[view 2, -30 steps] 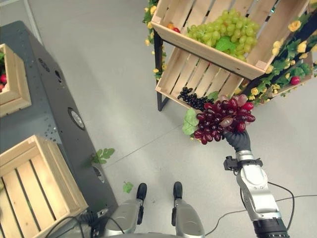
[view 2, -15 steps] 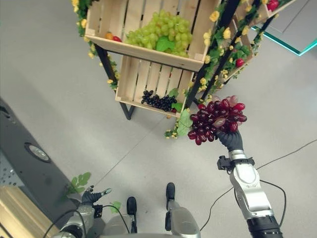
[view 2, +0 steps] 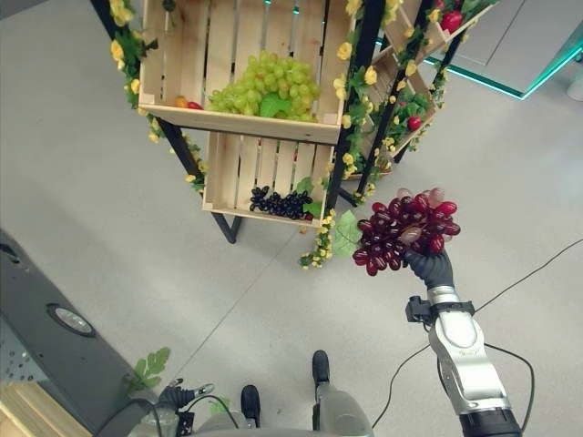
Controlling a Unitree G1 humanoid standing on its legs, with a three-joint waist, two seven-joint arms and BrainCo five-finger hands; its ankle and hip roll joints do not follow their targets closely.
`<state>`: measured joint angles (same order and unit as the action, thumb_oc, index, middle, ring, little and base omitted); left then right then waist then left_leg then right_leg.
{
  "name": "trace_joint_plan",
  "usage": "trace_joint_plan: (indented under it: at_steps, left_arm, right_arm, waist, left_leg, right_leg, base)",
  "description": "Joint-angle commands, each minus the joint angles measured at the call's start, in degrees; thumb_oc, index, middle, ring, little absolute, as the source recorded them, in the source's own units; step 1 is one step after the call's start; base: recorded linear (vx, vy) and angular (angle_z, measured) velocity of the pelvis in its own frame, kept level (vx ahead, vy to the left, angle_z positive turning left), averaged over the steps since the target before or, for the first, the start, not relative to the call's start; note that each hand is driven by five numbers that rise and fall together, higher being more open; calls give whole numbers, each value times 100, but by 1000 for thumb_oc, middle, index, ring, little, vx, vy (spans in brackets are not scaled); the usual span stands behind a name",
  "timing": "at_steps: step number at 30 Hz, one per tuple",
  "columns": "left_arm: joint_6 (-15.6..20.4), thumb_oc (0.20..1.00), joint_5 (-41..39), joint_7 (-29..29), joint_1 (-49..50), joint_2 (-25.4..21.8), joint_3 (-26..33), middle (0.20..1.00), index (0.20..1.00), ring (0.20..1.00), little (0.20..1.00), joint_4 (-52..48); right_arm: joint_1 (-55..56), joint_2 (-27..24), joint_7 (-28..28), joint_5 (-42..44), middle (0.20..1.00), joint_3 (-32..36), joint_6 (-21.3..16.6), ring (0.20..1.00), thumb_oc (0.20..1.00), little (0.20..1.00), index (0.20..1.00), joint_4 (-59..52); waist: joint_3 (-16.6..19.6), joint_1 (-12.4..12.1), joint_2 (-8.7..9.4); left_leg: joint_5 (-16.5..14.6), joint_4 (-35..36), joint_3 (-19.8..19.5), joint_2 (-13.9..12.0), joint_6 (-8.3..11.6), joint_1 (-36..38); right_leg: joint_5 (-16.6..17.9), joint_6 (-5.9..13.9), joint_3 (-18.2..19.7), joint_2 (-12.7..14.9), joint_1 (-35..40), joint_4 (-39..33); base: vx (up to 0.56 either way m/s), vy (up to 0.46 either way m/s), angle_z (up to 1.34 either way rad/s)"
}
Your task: Pick up the fruits from the basket on one side to the basket on the other side
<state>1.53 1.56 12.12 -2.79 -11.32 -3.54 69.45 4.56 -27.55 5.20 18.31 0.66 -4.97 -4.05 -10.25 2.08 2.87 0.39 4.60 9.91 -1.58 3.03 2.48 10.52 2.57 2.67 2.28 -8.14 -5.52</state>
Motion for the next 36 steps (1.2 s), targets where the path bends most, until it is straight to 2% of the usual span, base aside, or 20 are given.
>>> trace_joint_plan:
  at_steps: [1,9,17,26,28,29,36]
  left_arm:
    - [12,1000,213,-42,-226,-88,-123,1000,1000,1000,1000,235]
    - [-15,1000,141,-109,-213,-31,-356,1000,1000,1000,1000,168]
    - [-91,1000,-94,-240,-346,-17,-720,1000,1000,1000,1000,218]
    - [-105,1000,-304,-186,-476,-90,-933,1000,1000,1000,1000,259]
    - [-105,1000,-304,-186,-480,-86,-926,1000,1000,1000,1000,260]
    - [-92,1000,-373,-173,-508,-120,-994,1000,1000,1000,1000,270]
    - [-46,1000,-544,-139,-594,-175,-1098,1000,1000,1000,1000,279]
  right_arm:
    - [-520,-289,53,-124,200,473,-325,200,200,200,200,-344]
    - [-1407,-737,214,-94,200,237,-235,200,200,200,200,50]
    - [-3041,-1336,357,75,200,-660,21,200,200,200,200,880]
    - [-4571,-1708,444,168,200,-1553,181,200,200,200,200,1720]
    - [-4591,-1709,444,172,200,-1567,175,200,200,200,200,1734]
    - [-5026,-1763,468,245,200,-1805,201,200,200,200,200,2048]
    - [-5964,-1881,450,480,200,-2380,229,200,200,200,200,2734]
  waist:
    - [117,-25,48]
    - [125,-119,12]
    - [28,-280,0]
    - [-111,-381,58]
    - [-115,-373,55]
    - [-182,-426,88]
    - [-322,-526,143]
  left_leg:
    - [-67,-143,-360,-188,-6,-537]
    - [-73,-153,-359,-206,9,-545]
    - [29,-157,-424,-230,43,-751]
    - [76,-198,-536,-218,58,-889]
    - [76,-200,-539,-218,58,-892]
    - [97,-218,-573,-210,65,-965]
    - [190,-225,-652,-183,78,-1182]
  right_leg:
    - [-668,672,71,353,208,54]
    - [-660,652,65,339,197,52]
    - [-605,628,-23,345,46,52]
    - [-598,597,-131,362,2,52]
    - [-598,597,-133,362,2,52]
    - [-581,592,-168,371,-37,52]
    - [-522,596,-245,393,-205,52]
  base:
    - [17,-9,-5]
    - [7,-4,-3]
    - [0,0,0]
    - [-3,-1,1]
    - [-20,-2,5]
    - [-40,0,6]
    - [-30,5,6]
